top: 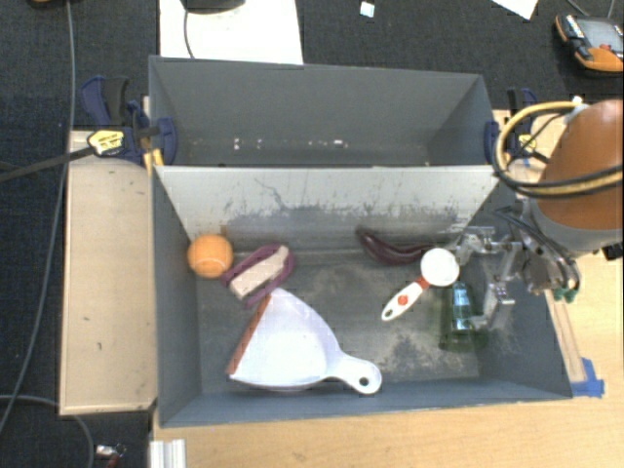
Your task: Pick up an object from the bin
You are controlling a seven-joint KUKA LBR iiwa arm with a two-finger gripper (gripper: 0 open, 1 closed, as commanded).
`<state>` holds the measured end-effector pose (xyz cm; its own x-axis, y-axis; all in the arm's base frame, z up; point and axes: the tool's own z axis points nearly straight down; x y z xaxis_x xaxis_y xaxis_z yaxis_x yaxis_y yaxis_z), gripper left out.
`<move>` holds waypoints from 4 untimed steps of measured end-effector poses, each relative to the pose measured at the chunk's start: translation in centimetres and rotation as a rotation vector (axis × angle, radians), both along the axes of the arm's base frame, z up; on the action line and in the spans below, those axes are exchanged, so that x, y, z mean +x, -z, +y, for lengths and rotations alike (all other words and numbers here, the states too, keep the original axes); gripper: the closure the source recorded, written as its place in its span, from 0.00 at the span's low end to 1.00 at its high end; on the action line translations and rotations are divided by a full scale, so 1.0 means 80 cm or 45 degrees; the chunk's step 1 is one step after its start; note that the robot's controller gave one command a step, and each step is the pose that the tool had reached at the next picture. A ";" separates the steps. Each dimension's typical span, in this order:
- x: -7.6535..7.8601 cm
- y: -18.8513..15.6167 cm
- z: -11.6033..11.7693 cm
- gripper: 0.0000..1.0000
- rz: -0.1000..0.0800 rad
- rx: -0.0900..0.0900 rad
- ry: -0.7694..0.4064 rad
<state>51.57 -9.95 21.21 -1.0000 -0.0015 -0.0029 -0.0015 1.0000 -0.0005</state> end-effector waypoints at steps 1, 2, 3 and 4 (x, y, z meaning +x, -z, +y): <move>-0.011 0.120 -0.043 0.00 -0.003 -0.002 -0.352; -0.011 0.063 -0.066 0.00 -0.011 -0.006 -0.535; 0.011 0.140 -0.044 0.00 0.002 0.002 -0.940; -0.007 0.174 -0.048 0.00 -0.020 0.006 -1.579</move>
Offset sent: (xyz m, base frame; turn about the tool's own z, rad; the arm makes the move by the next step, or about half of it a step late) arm -0.0105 -0.0524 -0.0521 -0.4225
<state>51.05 -13.81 7.30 -0.3232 -0.9462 -0.0175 -0.9463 0.3234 -0.0056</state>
